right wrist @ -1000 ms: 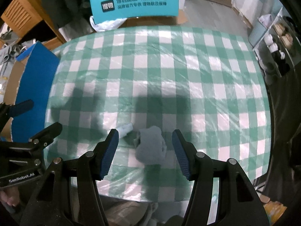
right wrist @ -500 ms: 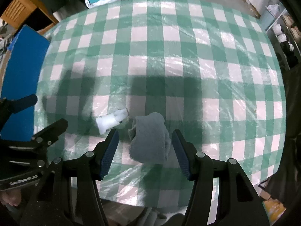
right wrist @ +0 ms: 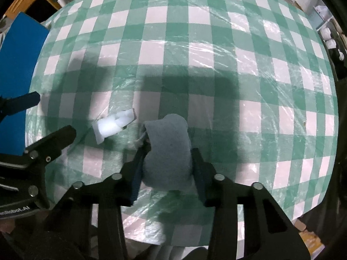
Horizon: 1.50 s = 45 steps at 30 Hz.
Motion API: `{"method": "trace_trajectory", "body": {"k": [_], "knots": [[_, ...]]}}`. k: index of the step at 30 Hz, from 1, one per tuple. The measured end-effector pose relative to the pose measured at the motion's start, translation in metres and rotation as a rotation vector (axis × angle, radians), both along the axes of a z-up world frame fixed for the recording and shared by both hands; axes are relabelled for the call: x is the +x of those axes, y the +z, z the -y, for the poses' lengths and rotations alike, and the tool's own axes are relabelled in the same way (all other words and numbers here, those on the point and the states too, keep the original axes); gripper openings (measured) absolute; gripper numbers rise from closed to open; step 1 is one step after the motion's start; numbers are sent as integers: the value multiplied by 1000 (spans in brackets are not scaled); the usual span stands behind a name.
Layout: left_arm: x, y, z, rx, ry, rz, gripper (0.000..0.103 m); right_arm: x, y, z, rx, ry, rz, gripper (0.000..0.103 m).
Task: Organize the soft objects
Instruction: 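Close the left tool on the small white piece while the right tool lifts the grey sock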
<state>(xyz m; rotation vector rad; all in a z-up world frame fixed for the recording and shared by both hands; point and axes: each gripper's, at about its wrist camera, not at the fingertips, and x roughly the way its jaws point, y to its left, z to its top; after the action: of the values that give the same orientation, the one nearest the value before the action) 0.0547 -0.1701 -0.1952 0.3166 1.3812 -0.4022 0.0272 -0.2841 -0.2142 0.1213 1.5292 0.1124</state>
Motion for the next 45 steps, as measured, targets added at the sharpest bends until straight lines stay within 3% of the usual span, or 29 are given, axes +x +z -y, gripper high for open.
{"method": "trace_trajectory", "body": {"k": [5,23,32,35,38,45], "knots": [[-1,-7,10,0,-22,-13,87,0,2,6,-15,-18,23,28],[-5,-29,35,-52,-66,-56,85,5,25,41,-3,-98,78,28],[-14,-31,41,-66,-81,-35,63,9,31,49,11,-108,89,28],[-13,-32,43,-56,-91,-19,49,8,31,50,13,-111,92,28],[-12,-33,46,-66,-107,-21,28,5,30,47,14,-115,97,28],[-20,-25,48,-47,-138,10,22,1,37,49,17,-120,111,28]]}}
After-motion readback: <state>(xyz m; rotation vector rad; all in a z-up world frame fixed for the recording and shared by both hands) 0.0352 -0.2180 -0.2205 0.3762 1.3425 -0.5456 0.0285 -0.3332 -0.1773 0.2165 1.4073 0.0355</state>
